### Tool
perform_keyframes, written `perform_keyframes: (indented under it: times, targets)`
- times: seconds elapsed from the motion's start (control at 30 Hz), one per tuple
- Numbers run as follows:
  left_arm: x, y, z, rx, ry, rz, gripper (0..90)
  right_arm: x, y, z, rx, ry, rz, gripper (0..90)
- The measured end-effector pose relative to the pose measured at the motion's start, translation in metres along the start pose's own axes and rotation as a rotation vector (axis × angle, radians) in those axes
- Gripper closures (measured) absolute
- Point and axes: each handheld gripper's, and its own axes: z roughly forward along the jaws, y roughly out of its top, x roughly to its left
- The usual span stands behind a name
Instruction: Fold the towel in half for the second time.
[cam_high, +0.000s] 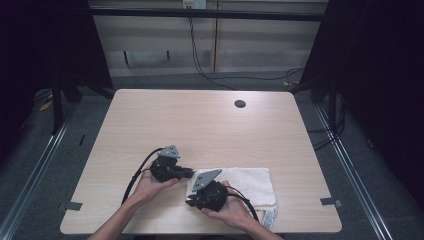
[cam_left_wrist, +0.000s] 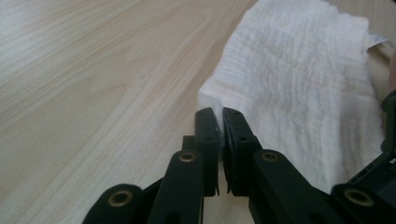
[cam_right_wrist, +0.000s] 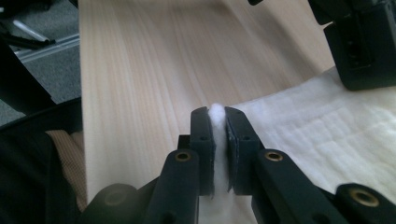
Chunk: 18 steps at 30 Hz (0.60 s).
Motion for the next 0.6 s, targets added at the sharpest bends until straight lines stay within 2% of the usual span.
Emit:
perform_keyframes:
  times: [0.1, 0.17, 0.2, 0.27, 0.33, 0.43, 0.6]
  targets:
    - [0.0, -0.001, -0.001, -0.002, -0.003, -0.005, 85.5, 0.003, 0.002, -0.005, -0.022, -0.001, 0.014, 82.8]
    - [0.0, -0.002, -0.002, 0.006, -0.002, -0.001, 85.5, 0.003, 0.003, -0.009, -0.031, 0.005, 0.002, 82.8]
    - [0.0, -0.002, -0.002, -0.002, -0.006, -0.007, 85.6, 0.003, 0.004, -0.01, -0.041, 0.008, 0.021, 82.9]
    - [0.0, -0.001, -0.005, -0.026, -0.002, -0.006, 85.5, 0.002, 0.006, -0.011, -0.054, 0.019, 0.028, 82.9]
    - [0.0, 0.0, -0.009, -0.046, -0.007, -0.025, 85.5, 0.001, 0.007, -0.013, -0.069, 0.029, 0.044, 82.8]
    - [0.001, 0.0, -0.013, -0.057, -0.014, -0.04, 85.5, 0.0, 0.008, -0.015, -0.088, 0.04, 0.037, 82.8]
    - [0.002, -0.002, -0.025, -0.076, 0.006, -0.044, 85.5, 0.003, 0.015, -0.017, -0.096, 0.037, 0.037, 82.8]
